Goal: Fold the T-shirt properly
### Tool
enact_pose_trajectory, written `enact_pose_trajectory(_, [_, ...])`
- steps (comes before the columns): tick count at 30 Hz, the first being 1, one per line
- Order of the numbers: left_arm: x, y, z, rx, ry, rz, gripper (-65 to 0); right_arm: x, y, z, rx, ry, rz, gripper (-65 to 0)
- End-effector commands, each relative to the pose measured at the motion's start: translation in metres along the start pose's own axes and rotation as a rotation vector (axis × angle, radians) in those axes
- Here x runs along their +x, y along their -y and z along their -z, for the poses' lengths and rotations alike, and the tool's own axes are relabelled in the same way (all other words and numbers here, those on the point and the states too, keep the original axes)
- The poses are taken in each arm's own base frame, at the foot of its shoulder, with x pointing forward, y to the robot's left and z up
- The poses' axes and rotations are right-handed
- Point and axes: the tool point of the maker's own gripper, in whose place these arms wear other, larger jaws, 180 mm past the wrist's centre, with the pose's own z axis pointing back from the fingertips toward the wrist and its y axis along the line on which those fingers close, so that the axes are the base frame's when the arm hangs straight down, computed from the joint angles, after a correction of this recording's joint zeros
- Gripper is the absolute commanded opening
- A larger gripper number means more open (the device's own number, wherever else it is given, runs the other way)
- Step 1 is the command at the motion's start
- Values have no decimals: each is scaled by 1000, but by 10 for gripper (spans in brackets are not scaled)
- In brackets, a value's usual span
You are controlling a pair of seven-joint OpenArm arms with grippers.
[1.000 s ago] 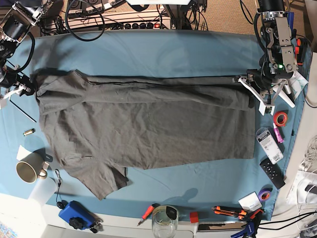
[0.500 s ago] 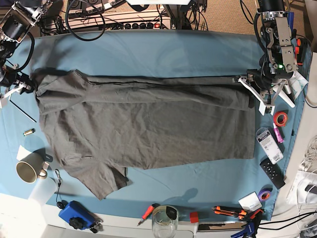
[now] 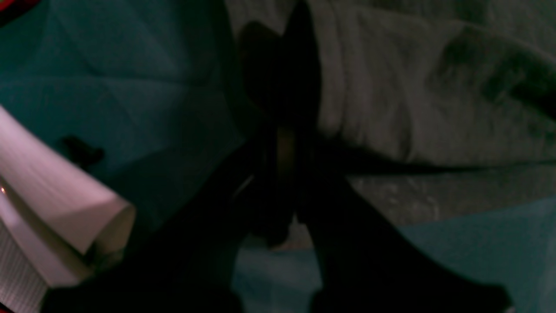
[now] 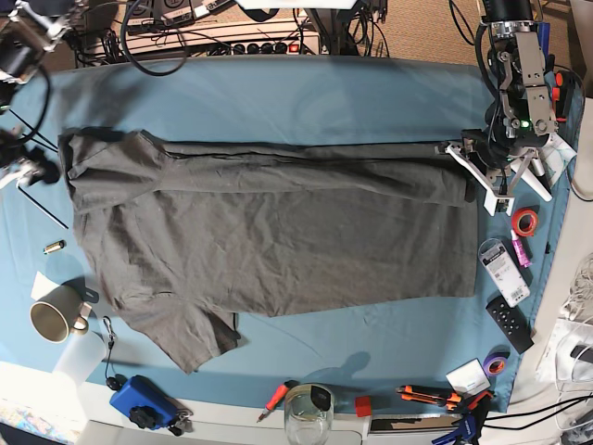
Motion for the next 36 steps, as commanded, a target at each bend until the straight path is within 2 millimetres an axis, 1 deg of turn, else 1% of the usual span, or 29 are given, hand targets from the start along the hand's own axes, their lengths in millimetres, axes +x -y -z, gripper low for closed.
enact_pose_trajectory(1, [-3,-3,-2,10,-20,12,-650,32,4,-23,-20,88,-33,-324])
enact_pose_trajectory(4, [-1,-1,-6,6,-21,9,-650,62,7,-50,-3,217,-12,-324])
enact_pose_trajectory(5, [-2,0,-7,8,-27,5,-650,68,8,-56,4,251,1,-324])
enact_pose_trajectory(7, [-6,1,-12,22,-35,-2,-650,69,11,-59,5,272,14,-324])
enact_pose_trajectory(10, [-15,3,-21,30,-23,10,-650,58,12,-49,0,246,28,-324])
enact_pose_trajectory(12, [-20,4,-23,26,-15,21,-650,49,11,-39,-8,216,34,-324])
enact_pose_trajectory(15, [-20,6,-23,13,-17,45,-650,33,9,-22,-16,161,36,-324])
enact_pose_trajectory(18, [-18,7,-23,10,-14,43,-650,17,0,-2,-9,99,26,-324])
enact_pose_trajectory(20, [-18,7,-22,9,-15,43,-650,5,3,9,-47,49,14,-324])
enact_pose_trajectory(22, [-18,7,-23,10,-14,43,-650,3,7,15,-82,55,19,-324])
enact_pose_trajectory(29, [-18,7,-22,10,-13,43,-650,-6,5,22,-85,32,45,-324])
enact_pose_trajectory(32, [-17,7,-22,10,-6,43,-650,-21,5,32,-100,-7,54,-324])
enact_pose_trajectory(36, [-17,7,-23,10,-6,44,-650,-47,1,52,-75,-67,105,-324])
